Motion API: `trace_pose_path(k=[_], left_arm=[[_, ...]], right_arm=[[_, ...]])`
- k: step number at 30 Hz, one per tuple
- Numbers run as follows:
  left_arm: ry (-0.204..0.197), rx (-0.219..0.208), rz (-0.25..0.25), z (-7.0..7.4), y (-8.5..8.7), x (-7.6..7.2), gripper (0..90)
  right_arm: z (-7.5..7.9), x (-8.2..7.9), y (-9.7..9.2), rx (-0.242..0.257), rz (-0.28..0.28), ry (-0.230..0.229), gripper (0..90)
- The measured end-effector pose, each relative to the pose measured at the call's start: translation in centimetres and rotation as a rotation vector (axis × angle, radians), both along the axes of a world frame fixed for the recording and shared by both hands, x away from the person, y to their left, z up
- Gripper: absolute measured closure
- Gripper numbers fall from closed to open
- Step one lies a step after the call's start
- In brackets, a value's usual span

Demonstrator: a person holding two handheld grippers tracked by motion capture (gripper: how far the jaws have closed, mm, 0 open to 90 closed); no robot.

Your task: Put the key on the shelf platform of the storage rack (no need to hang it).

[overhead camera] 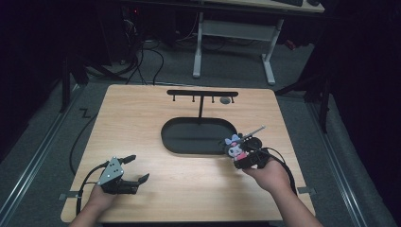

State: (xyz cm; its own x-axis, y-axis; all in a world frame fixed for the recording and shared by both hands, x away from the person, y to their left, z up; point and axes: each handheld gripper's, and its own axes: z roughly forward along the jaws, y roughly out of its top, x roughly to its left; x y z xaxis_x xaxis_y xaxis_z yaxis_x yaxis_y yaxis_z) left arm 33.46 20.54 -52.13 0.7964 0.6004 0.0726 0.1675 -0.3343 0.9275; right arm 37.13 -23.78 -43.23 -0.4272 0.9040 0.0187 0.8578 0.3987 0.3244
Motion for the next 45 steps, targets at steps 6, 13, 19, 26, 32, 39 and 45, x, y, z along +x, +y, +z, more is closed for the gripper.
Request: trace_pose_path(k=[6, 13, 19, 26, 32, 39, 45], left_arm=[[-0.005, 0.010, -0.005, 0.0, 0.0, -0.1, 15.4], [-0.015, 0.005, -0.014, 0.0, 0.2, -0.5, 15.4], [-0.028, -0.010, -0.011, 0.0, 0.4, -0.6, 15.4], [-0.024, -0.016, -0.015, 0.0, 0.5, -0.6, 15.4], [-0.021, -0.019, -0.012, 0.0, 0.4, -0.6, 15.4], [-0.016, -0.012, -0.016, 0.0, 0.3, -0.5, 15.4], [-0.016, -0.012, -0.018, 0.0, 0.3, -0.5, 15.4]], right_arm=[[-0.1, 0.6, 0.8, 0.013, 0.023, -0.005, 47.6], [0.5, 1.4, 2.0, 0.014, 0.041, -0.019, 47.6], [0.8, 2.4, 3.7, 0.023, 0.055, -0.030, 47.6], [0.5, 3.5, 5.3, 0.018, 0.076, -0.030, 47.6], [0.7, 4.3, 6.2, 0.002, 0.087, -0.038, 47.5], [1.2, 5.2, 6.9, 0.007, 0.083, -0.048, 47.5], [1.1, 5.8, 7.4, 0.015, 0.092, -0.047, 47.5]])
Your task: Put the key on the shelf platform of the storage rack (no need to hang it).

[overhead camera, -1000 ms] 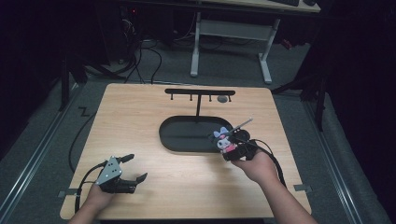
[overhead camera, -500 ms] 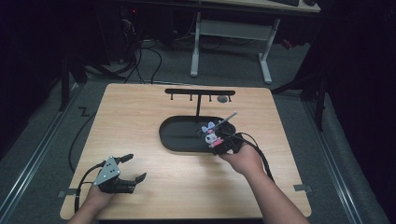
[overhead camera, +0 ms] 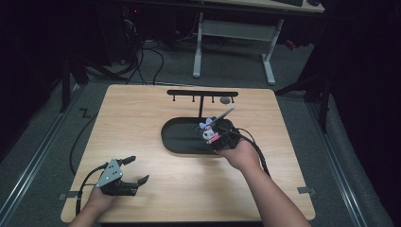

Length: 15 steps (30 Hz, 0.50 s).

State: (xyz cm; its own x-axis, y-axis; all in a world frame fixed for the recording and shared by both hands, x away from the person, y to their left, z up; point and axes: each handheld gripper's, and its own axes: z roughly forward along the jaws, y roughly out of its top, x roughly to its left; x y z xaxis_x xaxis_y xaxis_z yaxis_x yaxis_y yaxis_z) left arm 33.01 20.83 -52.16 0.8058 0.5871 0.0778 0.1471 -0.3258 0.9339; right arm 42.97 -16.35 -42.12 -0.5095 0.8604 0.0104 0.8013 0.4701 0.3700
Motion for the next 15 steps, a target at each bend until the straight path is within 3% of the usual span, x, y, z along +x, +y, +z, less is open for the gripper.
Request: trace_pose_path(k=[15], left_arm=[[0.003, -0.001, -0.003, 0.0, 0.0, 0.0, 15.4]], right_arm=[[0.5, 1.2, 0.7, -0.003, -0.013, -0.011, 47.6]])
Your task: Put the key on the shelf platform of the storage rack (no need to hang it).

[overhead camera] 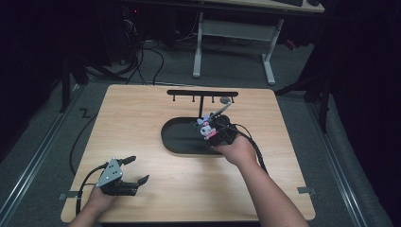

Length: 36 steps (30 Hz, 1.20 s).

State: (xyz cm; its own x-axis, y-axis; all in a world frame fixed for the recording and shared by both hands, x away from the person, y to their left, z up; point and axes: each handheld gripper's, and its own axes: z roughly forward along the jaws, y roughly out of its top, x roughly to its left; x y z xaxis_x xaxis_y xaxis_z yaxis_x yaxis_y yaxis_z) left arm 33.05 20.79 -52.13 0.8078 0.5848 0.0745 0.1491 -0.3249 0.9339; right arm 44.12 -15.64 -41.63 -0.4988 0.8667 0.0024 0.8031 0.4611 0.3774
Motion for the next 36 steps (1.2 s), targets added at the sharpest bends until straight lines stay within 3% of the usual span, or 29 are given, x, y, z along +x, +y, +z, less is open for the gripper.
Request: trace_pose_path(k=[9, 23, 31, 36], left_arm=[[0.001, 0.001, 0.001, 0.0, 0.0, 0.0, 15.4], [-0.001, 0.000, 0.001, 0.0, 0.1, -0.1, 15.4], [0.001, -0.008, 0.001, 0.0, 0.1, 0.0, 15.4], [-0.002, -0.004, 0.000, 0.0, 0.1, 0.0, 15.4]], right_arm=[[-0.7, 1.2, 0.2, 0.006, -0.025, 0.006, 47.6], [-3.6, 3.8, 1.7, 0.010, -0.020, 0.028, 47.5], [-5.1, 4.1, 2.0, -0.036, -0.017, 0.061, 47.4], [-5.2, 4.1, 2.1, -0.029, -0.013, 0.075, 47.1]])
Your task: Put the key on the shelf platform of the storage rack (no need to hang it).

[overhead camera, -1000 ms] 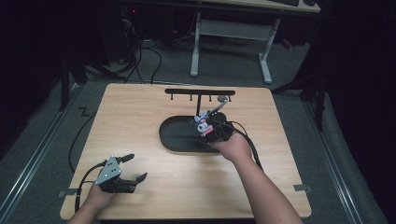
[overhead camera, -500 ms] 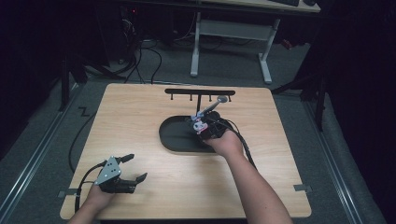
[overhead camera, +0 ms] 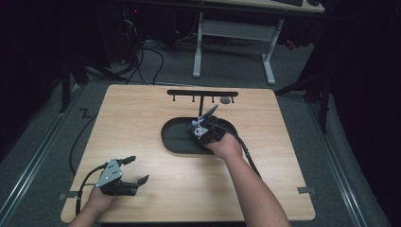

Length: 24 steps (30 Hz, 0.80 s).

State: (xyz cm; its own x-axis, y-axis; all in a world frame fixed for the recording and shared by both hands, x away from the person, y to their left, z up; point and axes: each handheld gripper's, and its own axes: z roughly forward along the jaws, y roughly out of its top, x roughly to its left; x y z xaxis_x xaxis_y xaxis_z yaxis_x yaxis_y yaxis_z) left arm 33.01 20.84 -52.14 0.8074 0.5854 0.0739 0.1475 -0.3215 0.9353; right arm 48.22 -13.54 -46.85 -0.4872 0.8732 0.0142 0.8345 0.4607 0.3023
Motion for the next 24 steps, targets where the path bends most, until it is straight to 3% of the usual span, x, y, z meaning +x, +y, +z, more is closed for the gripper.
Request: trace_pose_path(k=[7, 12, 21, 24], left_arm=[[0.000, -0.002, 0.001, 0.0, 0.0, 0.0, 15.4], [0.002, -0.003, 0.003, 0.0, 0.0, 0.0, 15.4], [0.001, -0.002, 0.001, 0.0, 0.0, 0.0, 15.4], [0.000, -0.001, 0.000, 0.0, 0.0, 0.0, 15.4]], right_arm=[[-0.6, -0.1, 0.0, -0.027, -0.001, 0.025, 46.2], [-1.0, -0.3, -0.2, -0.010, -0.017, 0.030, 44.7], [-0.2, -0.3, -0.4, 0.035, -0.062, -0.004, 30.3], [0.3, -0.3, -0.6, 0.030, -0.046, -0.027, 29.2]])
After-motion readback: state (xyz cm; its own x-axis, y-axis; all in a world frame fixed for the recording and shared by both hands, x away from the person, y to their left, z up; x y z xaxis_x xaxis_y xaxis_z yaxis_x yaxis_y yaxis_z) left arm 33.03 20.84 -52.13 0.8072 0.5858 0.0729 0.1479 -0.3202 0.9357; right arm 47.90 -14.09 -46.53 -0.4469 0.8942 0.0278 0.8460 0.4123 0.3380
